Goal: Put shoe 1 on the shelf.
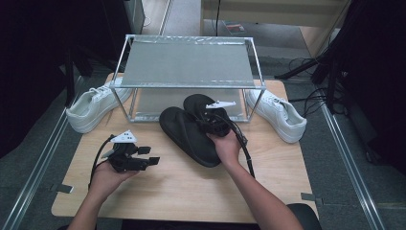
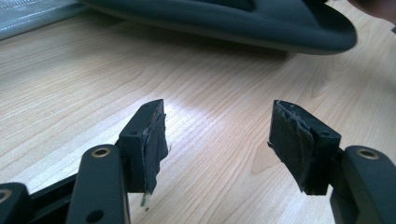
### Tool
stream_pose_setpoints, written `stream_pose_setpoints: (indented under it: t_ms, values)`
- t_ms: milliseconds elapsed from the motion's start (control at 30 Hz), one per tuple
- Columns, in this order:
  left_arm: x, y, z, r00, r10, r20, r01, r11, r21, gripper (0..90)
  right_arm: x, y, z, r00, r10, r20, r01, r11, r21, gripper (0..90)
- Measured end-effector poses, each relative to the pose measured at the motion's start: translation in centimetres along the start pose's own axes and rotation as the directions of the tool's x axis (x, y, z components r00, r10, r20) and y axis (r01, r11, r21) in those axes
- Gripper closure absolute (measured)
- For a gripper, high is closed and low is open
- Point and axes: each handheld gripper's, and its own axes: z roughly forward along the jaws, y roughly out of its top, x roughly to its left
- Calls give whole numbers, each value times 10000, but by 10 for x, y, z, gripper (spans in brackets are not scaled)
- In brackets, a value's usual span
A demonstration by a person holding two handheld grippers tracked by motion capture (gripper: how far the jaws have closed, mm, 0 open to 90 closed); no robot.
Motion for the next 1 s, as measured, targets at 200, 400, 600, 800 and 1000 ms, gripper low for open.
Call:
stream_pose_setpoints:
  t_ms: [200, 400, 600, 800, 1000]
  values:
    - [-3, 1, 3, 9998, 91, 148, -91, 10000, 24, 368, -6, 7, 14, 9978, 505, 421, -492, 9983, -320, 746]
    - [-6, 2, 6, 9995, 178, 268, -180, 9998, 69, 368, -11, 10, 23, 9931, 565, 1026, -507, 9970, -582, 746]
    - [-7, 3, 7, 9993, 234, 276, -235, 9997, 63, 373, -24, 11, 30, 9832, 1340, 1239, -1233, 9883, -901, 747]
    - [-7, 4, 8, 9992, 265, 283, -268, 9996, 107, 375, -29, 9, 38, 9789, 1576, 1297, -1465, 9850, -914, 742]
    - [-7, 4, 8, 9992, 271, 305, -273, 9996, 75, 374, -29, 15, 40, 9785, 1673, 1208, -1590, 9844, -750, 670]
